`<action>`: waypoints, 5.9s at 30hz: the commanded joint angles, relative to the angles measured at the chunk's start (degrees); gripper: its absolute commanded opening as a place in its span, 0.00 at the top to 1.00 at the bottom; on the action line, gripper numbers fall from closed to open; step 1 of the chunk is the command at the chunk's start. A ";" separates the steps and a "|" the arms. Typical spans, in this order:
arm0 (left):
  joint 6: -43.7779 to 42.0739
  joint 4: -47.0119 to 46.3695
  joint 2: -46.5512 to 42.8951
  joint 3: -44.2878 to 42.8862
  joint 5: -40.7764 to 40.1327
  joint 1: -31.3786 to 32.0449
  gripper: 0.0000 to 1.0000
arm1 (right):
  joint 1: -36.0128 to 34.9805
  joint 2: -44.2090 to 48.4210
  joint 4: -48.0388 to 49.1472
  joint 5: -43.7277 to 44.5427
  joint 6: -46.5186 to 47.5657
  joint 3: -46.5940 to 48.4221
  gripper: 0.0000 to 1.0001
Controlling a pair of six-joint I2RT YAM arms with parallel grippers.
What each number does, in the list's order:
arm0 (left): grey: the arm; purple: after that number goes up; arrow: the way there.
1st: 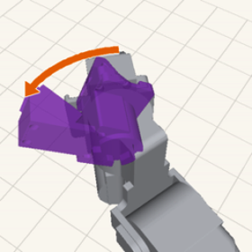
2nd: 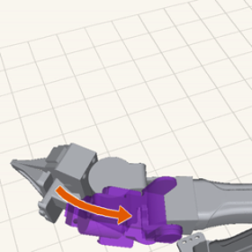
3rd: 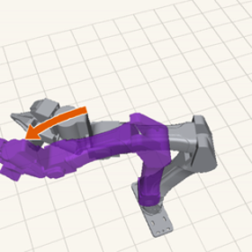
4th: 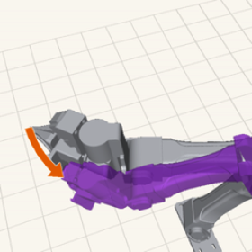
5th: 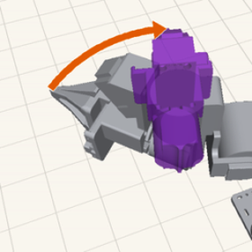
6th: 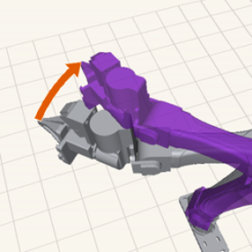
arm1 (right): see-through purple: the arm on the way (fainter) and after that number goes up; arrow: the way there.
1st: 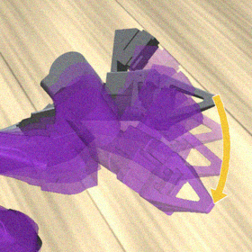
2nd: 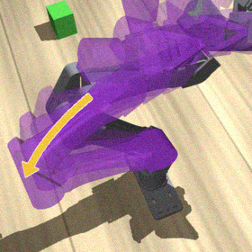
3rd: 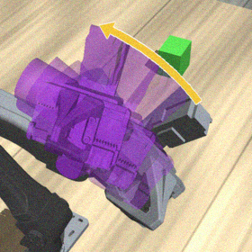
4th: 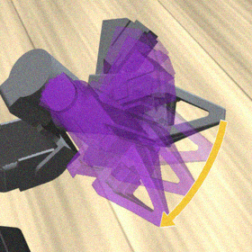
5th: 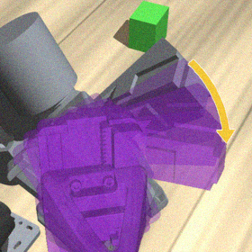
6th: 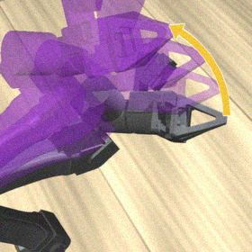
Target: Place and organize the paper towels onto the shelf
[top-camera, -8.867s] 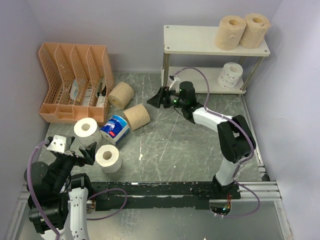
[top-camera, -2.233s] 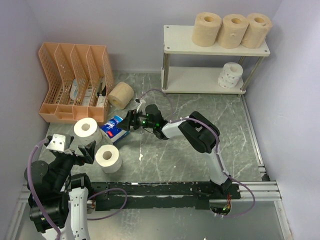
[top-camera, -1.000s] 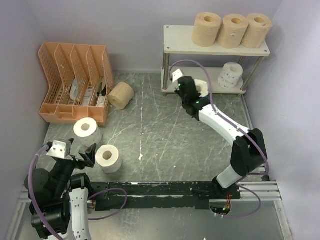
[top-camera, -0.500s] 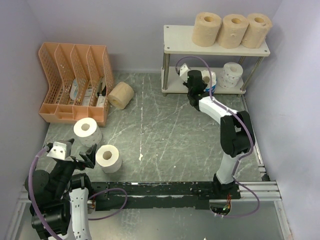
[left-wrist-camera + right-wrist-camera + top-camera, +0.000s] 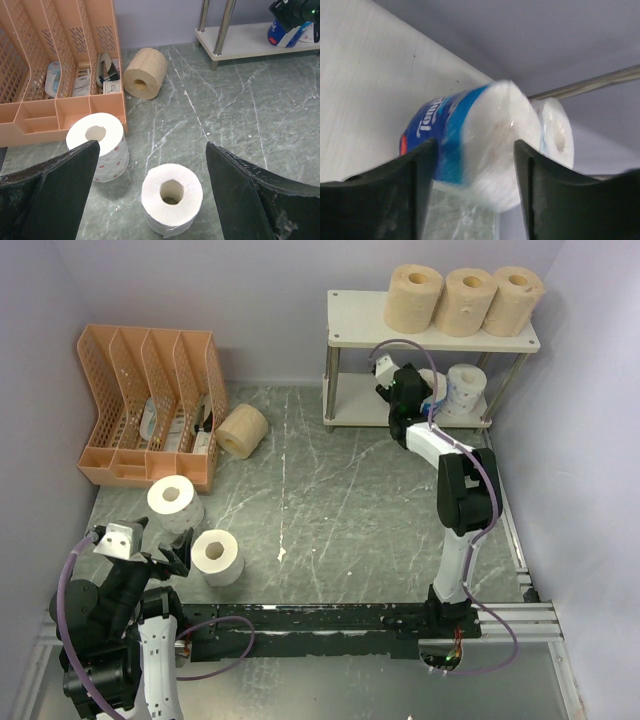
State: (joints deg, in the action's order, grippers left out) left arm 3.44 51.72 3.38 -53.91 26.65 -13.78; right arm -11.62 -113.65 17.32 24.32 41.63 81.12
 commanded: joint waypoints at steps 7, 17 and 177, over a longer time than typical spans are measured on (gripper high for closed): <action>0.69 -1.35 1.86 0.12 -1.68 -0.10 0.01 | 1.21 1.70 12.83 -0.65 -3.14 -1.37 0.00; 0.79 -1.38 1.18 0.12 -1.82 -1.24 0.01 | -20.27 35.22 3.40 5.66 -27.41 -24.04 0.00; 2.44 -0.97 2.35 -0.51 -5.62 1.09 0.01 | -39.95 12.49 5.44 -20.44 -85.73 -12.97 0.07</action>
State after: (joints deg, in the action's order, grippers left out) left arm 5.65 51.77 5.54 -53.91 20.88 -11.90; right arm -49.82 -93.69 17.56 9.50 -38.33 59.77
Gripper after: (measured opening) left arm 0.990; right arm 0.940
